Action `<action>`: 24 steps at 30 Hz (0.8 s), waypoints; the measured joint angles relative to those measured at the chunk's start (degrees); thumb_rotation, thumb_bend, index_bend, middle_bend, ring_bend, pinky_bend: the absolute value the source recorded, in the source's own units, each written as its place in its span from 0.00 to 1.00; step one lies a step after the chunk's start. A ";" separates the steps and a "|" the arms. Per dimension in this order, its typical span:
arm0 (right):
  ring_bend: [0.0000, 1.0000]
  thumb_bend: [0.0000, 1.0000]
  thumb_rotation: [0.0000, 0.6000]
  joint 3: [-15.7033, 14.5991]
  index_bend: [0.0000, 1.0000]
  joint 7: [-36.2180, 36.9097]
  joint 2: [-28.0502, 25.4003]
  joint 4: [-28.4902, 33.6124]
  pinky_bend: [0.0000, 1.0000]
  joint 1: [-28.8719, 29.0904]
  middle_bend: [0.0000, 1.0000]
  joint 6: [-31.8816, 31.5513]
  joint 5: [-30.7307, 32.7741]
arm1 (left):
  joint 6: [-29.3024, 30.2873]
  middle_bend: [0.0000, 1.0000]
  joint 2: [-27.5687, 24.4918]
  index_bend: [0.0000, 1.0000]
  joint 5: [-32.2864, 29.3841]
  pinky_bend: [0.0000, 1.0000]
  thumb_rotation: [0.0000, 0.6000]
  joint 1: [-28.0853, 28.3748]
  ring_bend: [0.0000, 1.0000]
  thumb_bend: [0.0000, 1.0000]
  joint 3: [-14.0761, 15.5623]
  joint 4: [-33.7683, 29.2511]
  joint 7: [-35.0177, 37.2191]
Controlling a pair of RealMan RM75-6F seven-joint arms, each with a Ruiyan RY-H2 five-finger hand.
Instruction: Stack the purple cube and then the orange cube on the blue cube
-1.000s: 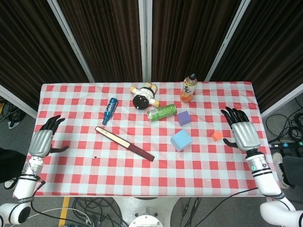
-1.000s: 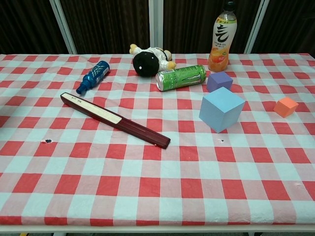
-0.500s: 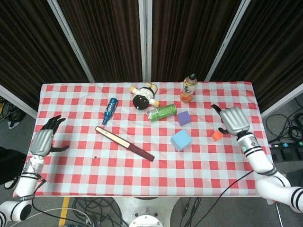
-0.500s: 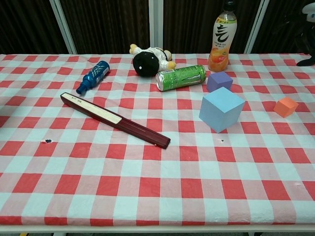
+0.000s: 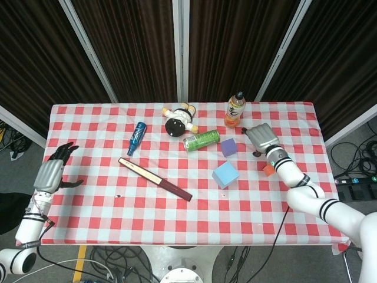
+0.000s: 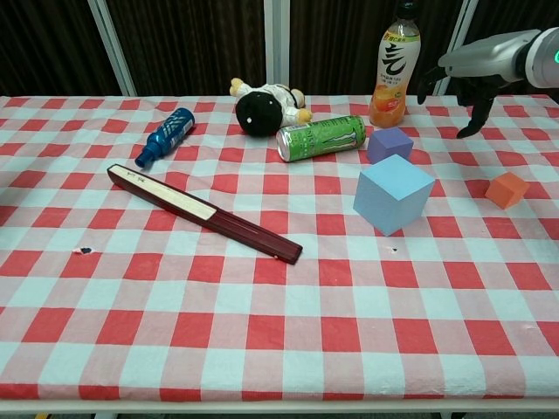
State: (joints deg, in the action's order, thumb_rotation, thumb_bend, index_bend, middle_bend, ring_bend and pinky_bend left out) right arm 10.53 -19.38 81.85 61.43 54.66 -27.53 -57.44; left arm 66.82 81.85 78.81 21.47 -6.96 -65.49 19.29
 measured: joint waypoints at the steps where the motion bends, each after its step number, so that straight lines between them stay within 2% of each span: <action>1: 0.93 0.09 1.00 -0.11 0.24 0.09 0.40 -0.41 0.89 0.37 1.00 0.24 0.13 | 0.00 0.17 0.00 0.18 -0.04 0.21 1.00 -0.01 0.08 0.00 -0.03 0.19 0.08; 24: 0.94 0.10 1.00 -1.73 0.24 3.19 11.20 -13.02 0.90 6.81 1.00 4.82 2.40 | -0.09 0.17 1.27 0.18 -1.04 0.20 1.00 -0.26 0.08 0.00 -0.58 4.42 0.98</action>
State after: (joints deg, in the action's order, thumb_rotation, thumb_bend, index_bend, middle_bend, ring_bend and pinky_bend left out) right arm 8.80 -16.19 93.05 48.41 61.47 -22.71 -55.05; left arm 66.73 83.12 77.77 21.21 -7.54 -61.07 20.26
